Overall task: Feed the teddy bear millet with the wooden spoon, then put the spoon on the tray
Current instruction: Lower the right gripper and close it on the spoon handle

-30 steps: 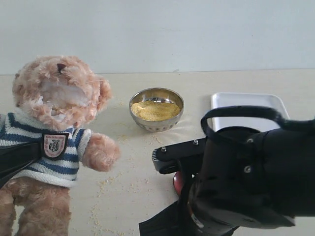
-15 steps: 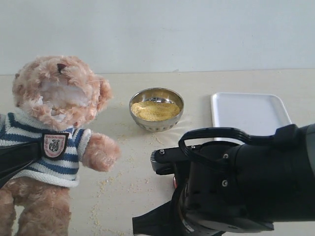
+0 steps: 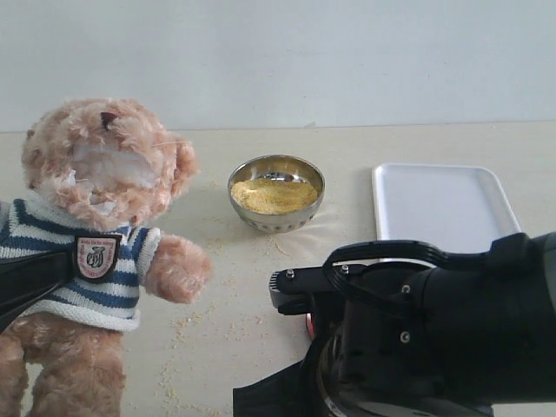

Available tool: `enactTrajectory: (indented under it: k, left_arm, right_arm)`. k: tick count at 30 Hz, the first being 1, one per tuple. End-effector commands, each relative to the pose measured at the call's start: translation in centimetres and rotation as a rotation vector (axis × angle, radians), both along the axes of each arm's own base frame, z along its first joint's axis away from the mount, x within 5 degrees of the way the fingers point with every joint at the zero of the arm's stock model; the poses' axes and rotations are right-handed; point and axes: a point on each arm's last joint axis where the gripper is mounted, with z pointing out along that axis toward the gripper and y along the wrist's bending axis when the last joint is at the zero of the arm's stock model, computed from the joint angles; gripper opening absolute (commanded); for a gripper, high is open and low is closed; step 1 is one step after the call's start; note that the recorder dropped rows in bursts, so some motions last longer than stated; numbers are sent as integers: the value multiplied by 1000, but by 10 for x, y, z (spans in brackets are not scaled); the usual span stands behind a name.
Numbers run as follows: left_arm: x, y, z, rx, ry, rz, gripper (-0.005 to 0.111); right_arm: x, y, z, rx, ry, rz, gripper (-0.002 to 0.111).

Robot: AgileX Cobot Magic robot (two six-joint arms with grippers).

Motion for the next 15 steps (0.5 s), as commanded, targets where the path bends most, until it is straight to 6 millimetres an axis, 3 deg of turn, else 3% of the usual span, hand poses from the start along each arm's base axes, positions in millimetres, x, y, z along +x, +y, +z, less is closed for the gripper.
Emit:
enactTrajectory:
  k: [1,15]
  left_arm:
    - [1,0,2,-27,-4,6,5]
    - [1,0,2,-27,-4,6,5]
  right_arm:
    - [0,-1,-1,0,-6,6,37]
    - [-3,-3,-8,-62,11,-22,37]
